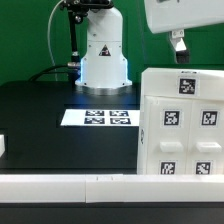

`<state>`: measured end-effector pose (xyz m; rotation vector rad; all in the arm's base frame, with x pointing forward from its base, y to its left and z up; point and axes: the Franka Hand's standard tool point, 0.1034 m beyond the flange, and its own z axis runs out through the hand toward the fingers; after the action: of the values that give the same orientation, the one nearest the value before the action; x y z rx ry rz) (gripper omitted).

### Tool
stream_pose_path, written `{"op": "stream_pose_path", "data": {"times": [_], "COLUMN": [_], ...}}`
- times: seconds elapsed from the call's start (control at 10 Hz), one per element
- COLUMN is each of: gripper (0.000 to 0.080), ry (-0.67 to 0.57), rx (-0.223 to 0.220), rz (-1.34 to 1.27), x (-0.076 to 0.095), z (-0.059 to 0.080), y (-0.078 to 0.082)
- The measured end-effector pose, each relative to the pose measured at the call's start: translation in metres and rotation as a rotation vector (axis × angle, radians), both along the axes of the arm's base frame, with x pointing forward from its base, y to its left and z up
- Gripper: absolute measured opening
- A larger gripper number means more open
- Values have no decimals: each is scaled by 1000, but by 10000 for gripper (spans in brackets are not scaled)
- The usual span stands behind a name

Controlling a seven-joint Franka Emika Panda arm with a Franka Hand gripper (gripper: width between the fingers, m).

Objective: Assemble cabinet

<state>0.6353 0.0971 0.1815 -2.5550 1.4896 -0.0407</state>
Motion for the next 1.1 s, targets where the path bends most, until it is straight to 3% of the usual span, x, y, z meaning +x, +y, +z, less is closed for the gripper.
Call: {"op": "stream_pose_path", "data": {"times": [0.2,0.5,0.7,0.9,1.1], "gripper": [796,796,796,796,796], "ry": [-19,-77,-61,-92,-105], "rx": [-18,-130,-142,-157,-176], "rz": [128,684,962,1031,1179], "x": [0,2,-2,0,0], "z": [-1,1,4,2,1], "y": [-2,-9,-8,-19,-21]}}
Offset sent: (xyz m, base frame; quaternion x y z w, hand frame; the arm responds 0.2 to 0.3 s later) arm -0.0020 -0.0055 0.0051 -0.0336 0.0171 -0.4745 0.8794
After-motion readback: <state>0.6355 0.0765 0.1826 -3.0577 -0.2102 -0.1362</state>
